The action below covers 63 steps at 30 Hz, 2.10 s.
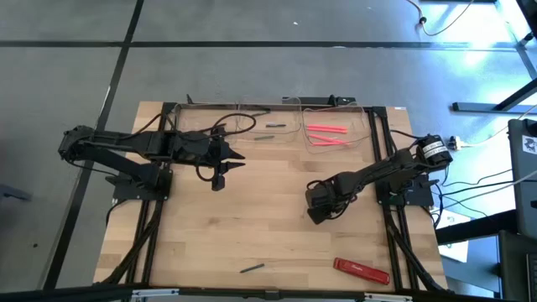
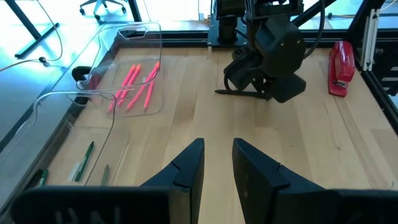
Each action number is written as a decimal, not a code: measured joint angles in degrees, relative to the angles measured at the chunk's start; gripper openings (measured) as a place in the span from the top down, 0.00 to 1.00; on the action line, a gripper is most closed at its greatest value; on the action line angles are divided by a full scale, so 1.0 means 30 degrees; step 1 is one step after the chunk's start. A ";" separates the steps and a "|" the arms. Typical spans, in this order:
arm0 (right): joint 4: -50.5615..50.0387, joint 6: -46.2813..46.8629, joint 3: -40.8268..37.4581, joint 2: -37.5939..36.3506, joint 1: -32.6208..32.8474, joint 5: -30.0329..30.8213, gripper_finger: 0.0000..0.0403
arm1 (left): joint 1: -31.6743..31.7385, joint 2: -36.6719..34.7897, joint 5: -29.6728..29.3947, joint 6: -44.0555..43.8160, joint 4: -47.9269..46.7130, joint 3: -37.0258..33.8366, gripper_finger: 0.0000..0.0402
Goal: Sort crayons/erasers/pens/pencils in bins
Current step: Put the black pen into the left transparent bin
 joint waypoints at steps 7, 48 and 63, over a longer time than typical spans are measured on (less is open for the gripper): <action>-0.0027 0.0301 -0.0015 0.0015 0.0013 0.0318 0.64 | 0.0000 0.0000 0.0000 0.0000 0.0000 0.0000 0.81; 0.0439 -0.5291 0.4312 0.0150 -0.0478 0.3275 0.91 | 0.0000 0.0000 -0.0007 0.0329 -0.0036 0.0000 0.81; -0.1757 -1.4935 1.1131 0.0080 -0.4422 0.3905 0.92 | -0.0330 -0.0776 0.0029 -0.1066 -0.1564 0.0022 0.81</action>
